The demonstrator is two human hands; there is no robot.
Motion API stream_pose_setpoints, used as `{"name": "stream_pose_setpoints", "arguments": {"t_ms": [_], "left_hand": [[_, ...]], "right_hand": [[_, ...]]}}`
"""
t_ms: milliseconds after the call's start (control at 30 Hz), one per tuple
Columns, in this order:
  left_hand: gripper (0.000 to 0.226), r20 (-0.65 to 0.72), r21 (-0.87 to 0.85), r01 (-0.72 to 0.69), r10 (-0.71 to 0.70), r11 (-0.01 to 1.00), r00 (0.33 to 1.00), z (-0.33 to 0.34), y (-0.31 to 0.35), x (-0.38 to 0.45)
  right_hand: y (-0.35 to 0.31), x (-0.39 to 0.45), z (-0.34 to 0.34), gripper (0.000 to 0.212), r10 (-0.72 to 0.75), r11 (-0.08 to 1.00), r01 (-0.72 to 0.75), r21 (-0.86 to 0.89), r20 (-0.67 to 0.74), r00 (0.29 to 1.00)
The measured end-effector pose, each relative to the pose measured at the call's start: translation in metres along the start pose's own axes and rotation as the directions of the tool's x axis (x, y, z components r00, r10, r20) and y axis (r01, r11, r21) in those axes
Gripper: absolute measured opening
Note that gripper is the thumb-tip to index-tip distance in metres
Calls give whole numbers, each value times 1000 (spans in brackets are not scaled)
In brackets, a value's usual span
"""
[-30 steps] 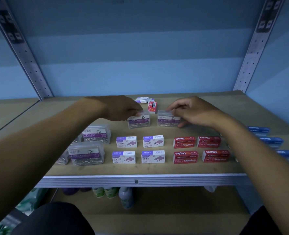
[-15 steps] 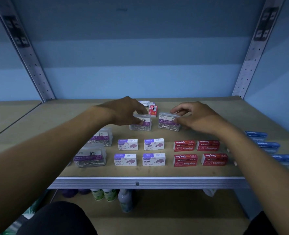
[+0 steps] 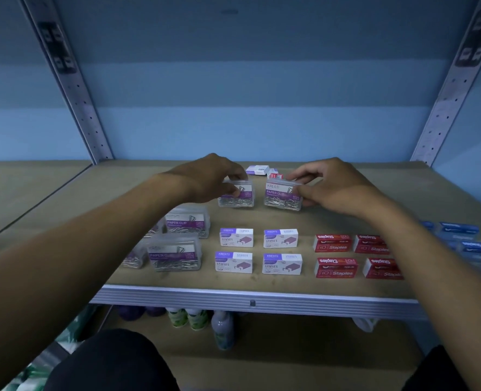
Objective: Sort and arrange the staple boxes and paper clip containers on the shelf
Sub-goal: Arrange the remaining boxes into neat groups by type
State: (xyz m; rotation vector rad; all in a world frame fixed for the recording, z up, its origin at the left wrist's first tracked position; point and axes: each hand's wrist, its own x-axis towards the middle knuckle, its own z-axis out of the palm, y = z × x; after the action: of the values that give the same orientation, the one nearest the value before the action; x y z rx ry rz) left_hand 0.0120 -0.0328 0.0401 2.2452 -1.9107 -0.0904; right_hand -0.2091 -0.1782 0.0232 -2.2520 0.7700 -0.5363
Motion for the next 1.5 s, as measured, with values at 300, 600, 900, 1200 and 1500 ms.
{"name": "stream_pose_setpoints", "arguments": {"t_ms": [300,600,900,1200,1500], "left_hand": [[34,-43,53,128,-126,990,991,-24,-54,-43],[36,-25,92,222,-220,971,975,-36,-86,-75],[34,16,130,260,-265,957,964,-39,-92,-91],[33,36,98,268,-273,958,961,-32,-91,-92],[37,70,103,269,-277,958,958,-36,-90,-91]], "right_hand": [[-37,18,44,24,-101,994,102,-31,28,994],[-72,29,80,27,-154,987,149,55,93,984],[-84,34,100,26,-149,987,136,89,160,976],[-79,41,112,24,-154,985,134,110,198,968],[-75,42,112,22,-167,983,144,117,223,961]]}}
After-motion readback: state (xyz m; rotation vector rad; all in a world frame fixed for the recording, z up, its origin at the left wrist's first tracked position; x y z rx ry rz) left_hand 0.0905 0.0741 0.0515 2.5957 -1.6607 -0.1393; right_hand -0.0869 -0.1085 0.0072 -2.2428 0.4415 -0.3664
